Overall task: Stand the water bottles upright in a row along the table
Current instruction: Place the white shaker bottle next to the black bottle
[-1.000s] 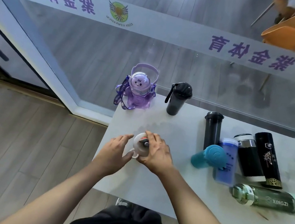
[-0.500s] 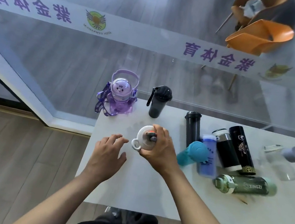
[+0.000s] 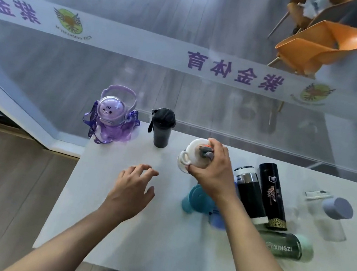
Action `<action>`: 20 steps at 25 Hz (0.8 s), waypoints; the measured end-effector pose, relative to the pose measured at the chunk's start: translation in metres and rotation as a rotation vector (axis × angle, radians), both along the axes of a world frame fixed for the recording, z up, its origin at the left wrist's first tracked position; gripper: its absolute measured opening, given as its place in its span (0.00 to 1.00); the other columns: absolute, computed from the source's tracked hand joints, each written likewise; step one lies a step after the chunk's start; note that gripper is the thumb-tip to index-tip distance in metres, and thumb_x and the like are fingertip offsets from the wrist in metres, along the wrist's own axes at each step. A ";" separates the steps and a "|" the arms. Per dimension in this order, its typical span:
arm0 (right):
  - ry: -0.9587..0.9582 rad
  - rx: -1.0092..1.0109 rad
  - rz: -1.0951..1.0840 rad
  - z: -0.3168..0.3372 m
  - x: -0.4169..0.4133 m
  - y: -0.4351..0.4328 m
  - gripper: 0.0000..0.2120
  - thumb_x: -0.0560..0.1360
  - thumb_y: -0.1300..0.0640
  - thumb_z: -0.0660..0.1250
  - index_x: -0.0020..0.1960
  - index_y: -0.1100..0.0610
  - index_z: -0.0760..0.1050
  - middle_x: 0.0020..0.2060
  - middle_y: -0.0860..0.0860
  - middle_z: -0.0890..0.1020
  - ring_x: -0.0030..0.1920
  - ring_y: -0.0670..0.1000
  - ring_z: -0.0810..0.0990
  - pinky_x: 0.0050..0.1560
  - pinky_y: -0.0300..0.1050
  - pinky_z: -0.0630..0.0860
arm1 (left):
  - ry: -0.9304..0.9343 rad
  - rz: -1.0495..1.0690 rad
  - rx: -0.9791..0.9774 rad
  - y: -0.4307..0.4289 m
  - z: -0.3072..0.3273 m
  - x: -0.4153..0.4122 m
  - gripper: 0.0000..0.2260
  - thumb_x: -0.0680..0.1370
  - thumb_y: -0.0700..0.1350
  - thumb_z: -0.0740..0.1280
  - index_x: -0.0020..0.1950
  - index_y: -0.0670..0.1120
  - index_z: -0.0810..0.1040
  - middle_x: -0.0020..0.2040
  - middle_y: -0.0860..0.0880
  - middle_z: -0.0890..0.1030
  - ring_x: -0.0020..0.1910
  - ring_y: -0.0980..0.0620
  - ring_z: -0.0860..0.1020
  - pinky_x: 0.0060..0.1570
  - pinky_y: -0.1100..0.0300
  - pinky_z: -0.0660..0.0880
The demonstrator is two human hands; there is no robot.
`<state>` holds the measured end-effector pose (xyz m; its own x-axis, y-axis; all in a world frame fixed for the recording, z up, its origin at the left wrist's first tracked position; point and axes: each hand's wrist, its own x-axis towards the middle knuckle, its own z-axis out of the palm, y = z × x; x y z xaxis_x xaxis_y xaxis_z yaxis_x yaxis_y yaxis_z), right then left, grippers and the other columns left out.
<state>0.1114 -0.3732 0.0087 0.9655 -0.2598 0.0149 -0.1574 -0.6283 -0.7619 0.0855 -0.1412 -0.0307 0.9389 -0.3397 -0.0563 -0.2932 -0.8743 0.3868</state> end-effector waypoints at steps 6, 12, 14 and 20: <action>0.097 -0.026 0.127 -0.037 0.045 -0.040 0.44 0.59 0.39 0.76 0.71 0.53 0.69 0.60 0.50 0.75 0.60 0.54 0.76 0.62 0.51 0.75 | 0.012 0.087 0.049 -0.049 -0.001 0.021 0.18 0.76 0.48 0.66 0.66 0.52 0.74 0.67 0.49 0.75 0.63 0.44 0.73 0.61 0.48 0.71; 0.216 -0.060 0.172 -0.066 0.094 -0.031 0.42 0.62 0.45 0.79 0.72 0.51 0.66 0.65 0.51 0.73 0.64 0.54 0.74 0.67 0.50 0.72 | -0.193 0.141 0.023 -0.063 0.014 0.089 0.25 0.73 0.42 0.68 0.70 0.50 0.70 0.70 0.45 0.71 0.66 0.41 0.70 0.64 0.45 0.69; 0.239 -0.051 0.184 -0.073 0.104 -0.026 0.42 0.62 0.47 0.79 0.72 0.52 0.66 0.66 0.52 0.72 0.63 0.56 0.74 0.66 0.50 0.72 | -0.286 0.163 0.041 -0.064 0.021 0.115 0.28 0.71 0.43 0.70 0.71 0.50 0.70 0.71 0.44 0.69 0.68 0.40 0.69 0.65 0.47 0.67; 0.259 -0.134 0.161 -0.082 0.117 -0.029 0.41 0.63 0.50 0.77 0.73 0.54 0.66 0.66 0.54 0.72 0.63 0.59 0.72 0.63 0.46 0.68 | -0.085 0.130 0.162 -0.059 0.007 0.170 0.41 0.69 0.47 0.75 0.77 0.59 0.59 0.79 0.45 0.57 0.77 0.38 0.58 0.69 0.40 0.64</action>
<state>0.2279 -0.4020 -0.0733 0.9703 -0.1161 -0.2125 -0.2254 -0.7531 -0.6181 0.2559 -0.2002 -0.0241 0.9779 -0.2080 -0.0194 -0.1989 -0.9556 0.2173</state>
